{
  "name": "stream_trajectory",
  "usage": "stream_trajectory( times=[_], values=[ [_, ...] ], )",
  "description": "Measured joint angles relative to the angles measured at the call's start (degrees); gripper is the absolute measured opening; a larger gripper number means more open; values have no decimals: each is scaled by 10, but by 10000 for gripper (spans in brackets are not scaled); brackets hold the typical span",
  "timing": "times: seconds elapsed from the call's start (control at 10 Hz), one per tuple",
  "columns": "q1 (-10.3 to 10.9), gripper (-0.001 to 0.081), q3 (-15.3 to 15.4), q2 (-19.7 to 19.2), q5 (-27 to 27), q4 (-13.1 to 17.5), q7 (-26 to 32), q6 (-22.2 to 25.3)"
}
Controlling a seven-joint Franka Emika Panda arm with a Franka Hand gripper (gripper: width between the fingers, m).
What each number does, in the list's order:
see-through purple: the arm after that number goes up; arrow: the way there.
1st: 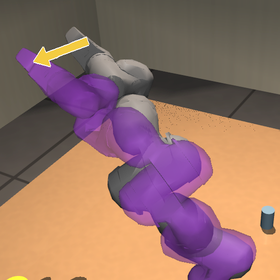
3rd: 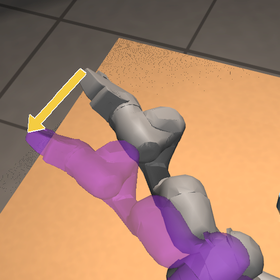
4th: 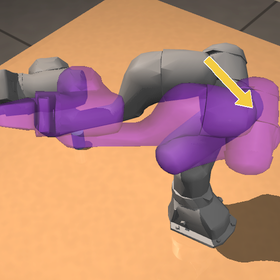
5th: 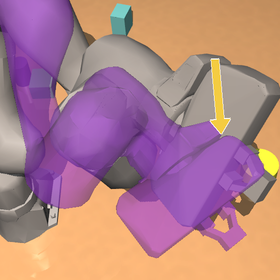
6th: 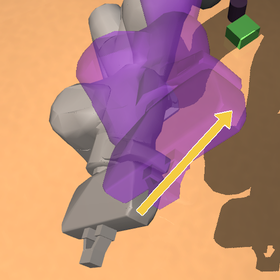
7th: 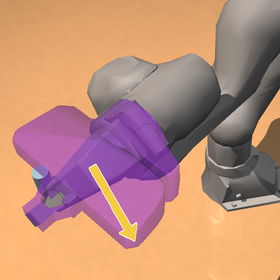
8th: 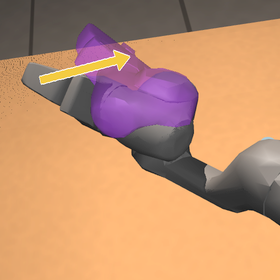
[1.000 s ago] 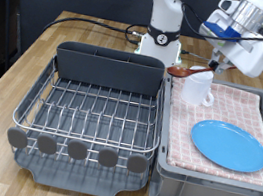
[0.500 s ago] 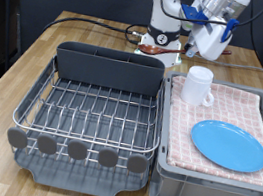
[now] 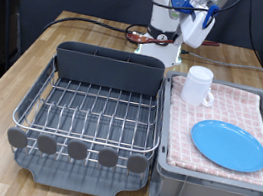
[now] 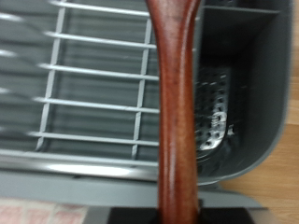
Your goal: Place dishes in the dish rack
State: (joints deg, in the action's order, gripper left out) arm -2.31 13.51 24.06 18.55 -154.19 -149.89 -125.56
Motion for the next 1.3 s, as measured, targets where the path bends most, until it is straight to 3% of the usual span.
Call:
stream_trajectory(
  times=[0.6, 1.0, 1.3],
  values=[
    [-8, 91, -38, 51, -4, -50, -1, 18],
    [-4, 91, -119, 67, -32, -79, 72, -40],
    [26, 91, -201, 67, -116, -84, 179, -62]
  ],
)
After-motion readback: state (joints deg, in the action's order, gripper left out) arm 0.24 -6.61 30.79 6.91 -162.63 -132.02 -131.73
